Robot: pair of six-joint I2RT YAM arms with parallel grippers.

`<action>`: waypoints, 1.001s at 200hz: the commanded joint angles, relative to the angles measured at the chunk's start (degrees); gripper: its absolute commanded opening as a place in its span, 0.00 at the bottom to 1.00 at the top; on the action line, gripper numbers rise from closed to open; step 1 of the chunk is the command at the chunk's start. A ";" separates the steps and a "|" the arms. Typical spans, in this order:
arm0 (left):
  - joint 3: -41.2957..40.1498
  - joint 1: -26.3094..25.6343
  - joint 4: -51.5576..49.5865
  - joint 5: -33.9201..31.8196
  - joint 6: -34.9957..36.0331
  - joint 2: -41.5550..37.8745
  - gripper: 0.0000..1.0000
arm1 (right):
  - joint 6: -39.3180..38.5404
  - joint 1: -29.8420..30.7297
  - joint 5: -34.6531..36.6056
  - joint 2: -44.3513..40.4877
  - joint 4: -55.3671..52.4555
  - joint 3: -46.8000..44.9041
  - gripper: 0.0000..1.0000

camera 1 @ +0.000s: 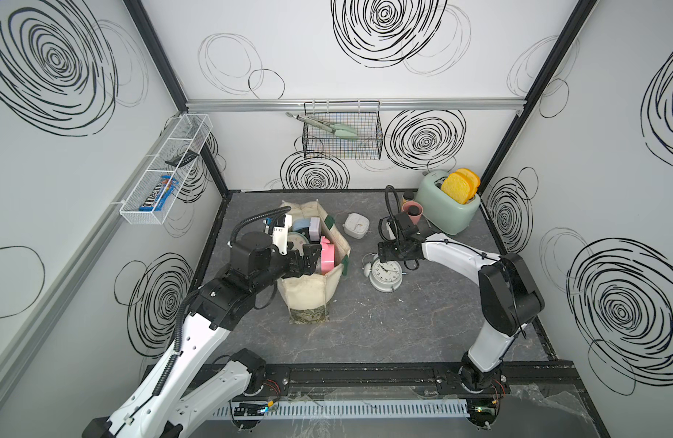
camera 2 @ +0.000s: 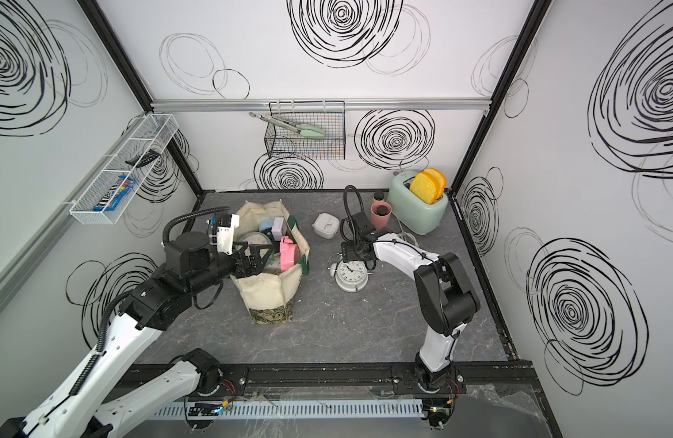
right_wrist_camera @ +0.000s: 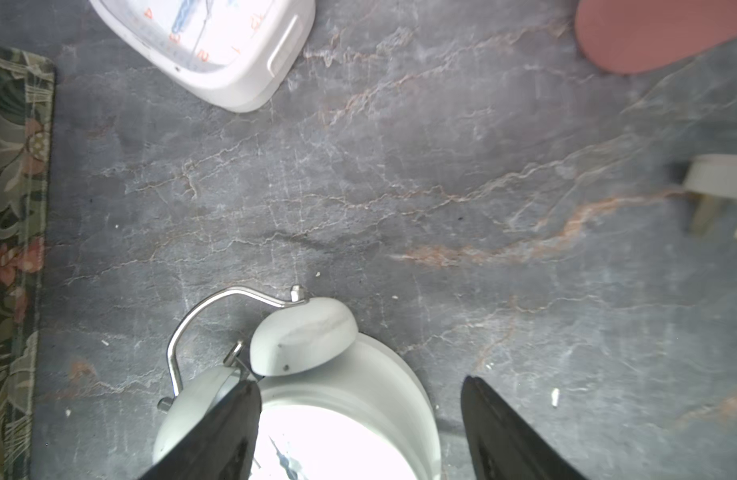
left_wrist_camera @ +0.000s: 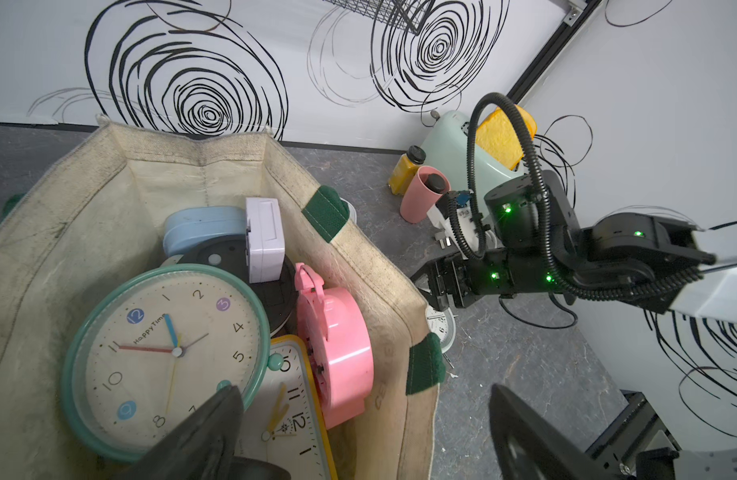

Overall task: Put the alarm clock into the canvas bag
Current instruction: Move the alarm to the center of the board, then pick up the alarm from the center of the board.

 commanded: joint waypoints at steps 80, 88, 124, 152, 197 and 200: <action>-0.05 -0.58 1.35 -1.51 0.27 -1.53 0.96 | 16.07 7.38 -10.18 4.15 0.15 8.40 0.61; 0.12 -0.62 1.24 -1.60 0.25 -1.70 0.96 | 17.76 7.27 -10.26 4.87 -0.11 8.54 0.59; 0.24 -0.98 0.97 -2.32 0.33 -2.35 0.96 | 22.34 6.95 -7.58 6.26 -1.42 9.43 0.53; 0.40 -1.28 1.09 -2.58 0.40 -2.53 0.96 | 24.59 6.32 -7.30 9.06 -3.92 11.72 0.52; 0.67 -1.79 0.93 -3.83 0.86 -2.98 0.96 | 27.92 6.21 -6.38 12.37 -7.48 15.21 0.51; 0.59 -1.92 0.93 -4.00 0.86 -3.01 0.96 | 28.18 6.21 -6.21 12.57 -8.00 15.59 0.51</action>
